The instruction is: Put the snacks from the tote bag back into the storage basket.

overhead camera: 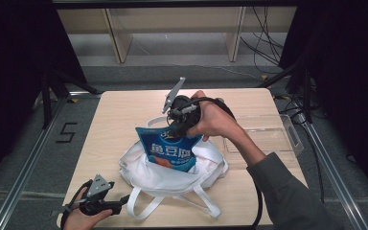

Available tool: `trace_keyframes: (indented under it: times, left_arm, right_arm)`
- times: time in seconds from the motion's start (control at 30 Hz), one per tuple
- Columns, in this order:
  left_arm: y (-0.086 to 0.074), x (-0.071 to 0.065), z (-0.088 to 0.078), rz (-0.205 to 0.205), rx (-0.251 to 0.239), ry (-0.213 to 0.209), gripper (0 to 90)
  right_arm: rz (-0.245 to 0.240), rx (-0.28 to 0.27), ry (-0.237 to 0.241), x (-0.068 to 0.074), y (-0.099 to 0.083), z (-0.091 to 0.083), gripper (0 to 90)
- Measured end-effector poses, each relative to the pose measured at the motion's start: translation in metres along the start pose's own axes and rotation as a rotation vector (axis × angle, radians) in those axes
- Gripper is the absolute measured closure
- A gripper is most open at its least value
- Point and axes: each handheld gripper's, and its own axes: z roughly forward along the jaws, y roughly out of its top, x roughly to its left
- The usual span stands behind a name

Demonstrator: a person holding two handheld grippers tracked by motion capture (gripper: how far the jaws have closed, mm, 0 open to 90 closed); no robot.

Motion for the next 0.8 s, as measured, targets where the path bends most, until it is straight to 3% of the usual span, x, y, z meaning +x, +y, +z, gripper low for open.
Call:
trace_keyframes:
  times: [0.03, 0.07, 0.17, 0.2, 0.23, 0.3, 0.33, 0.37, 0.43, 0.47, 0.5, 0.53, 0.6, 0.63, 0.7, 0.77, 0.8]
  left_arm:
    - [0.0, 0.001, -0.001, 0.016, 0.014, -0.003, 24.3]
    - [0.0, 0.003, -0.002, 0.04, 0.034, -0.003, 24.3]
    - [0.0, 0.001, 0.0, 0.023, 0.014, -0.01, 24.3]
    - [0.0, 0.001, 0.0, 0.019, 0.017, -0.007, 24.3]
    - [0.0, 0.003, -0.001, 0.042, 0.034, -0.01, 24.3]
    - [0.0, 0.002, 0.0, 0.029, 0.015, -0.01, 24.4]
    - [-0.001, 0.002, 0.0, 0.024, 0.012, -0.008, 24.4]
    - [-0.001, 0.001, 0.001, 0.006, -0.002, -0.003, 24.4]
    - [-0.001, 0.002, 0.0, 0.017, 0.024, -0.007, 24.5]
    - [-0.002, 0.0, 0.001, -0.01, 0.011, -0.007, 24.5]
    - [-0.001, 0.0, 0.001, -0.007, 0.015, -0.001, 24.5]
    - [-0.001, 0.003, 0.0, 0.023, 0.026, -0.003, 24.5]
    - [-0.003, 0.002, 0.002, 0.001, 0.013, 0.0, 24.6]
    - [-0.002, 0.003, 0.001, 0.013, 0.02, -0.002, 24.6]
    - [-0.002, 0.003, 0.002, 0.011, 0.013, 0.001, 24.6]
    - [-0.002, 0.003, 0.001, 0.018, 0.03, 0.002, 24.6]
    - [-0.003, 0.001, 0.002, 0.0, 0.02, -0.006, 24.7]
  right_arm:
    - [-0.041, -0.015, 0.002, -0.003, 0.001, 0.002, 72.0]
    - [-0.009, 0.002, 0.0, -0.001, 0.001, 0.001, 73.6]
    - [-0.049, -0.002, 0.0, -0.005, 0.002, 0.003, 76.8]
    - [-0.019, 0.013, -0.002, -0.003, 0.002, 0.002, 77.5]
    - [-0.027, 0.012, -0.002, -0.004, 0.003, 0.002, 78.3]
    - [-0.02, 0.019, 0.0, -0.005, 0.004, 0.003, 79.8]
    - [-0.063, -0.001, 0.007, -0.008, 0.005, 0.004, 80.2]
    - [-0.041, 0.011, 0.004, -0.007, 0.005, 0.004, 80.4]
    - [-0.058, 0.01, 0.009, -0.008, 0.006, 0.006, 80.6]
    - [-0.028, 0.03, 0.009, -0.006, 0.006, 0.006, 80.9]
    - [-0.086, 0.022, -0.002, -0.01, 0.006, 0.008, 81.9]
    - [-0.08, 0.03, 0.003, -0.01, 0.006, 0.008, 83.0]
    - [-0.075, 0.034, 0.001, -0.011, 0.006, 0.009, 85.3]
    - [-0.058, 0.044, 0.004, -0.01, 0.006, 0.008, 86.4]
    - [-0.065, 0.046, 0.005, -0.011, 0.006, 0.008, 89.1]
    - [-0.108, 0.042, 0.018, -0.014, 0.006, 0.01, 89.7]
    - [-0.1, 0.05, 0.014, -0.013, 0.006, 0.009, 89.9]
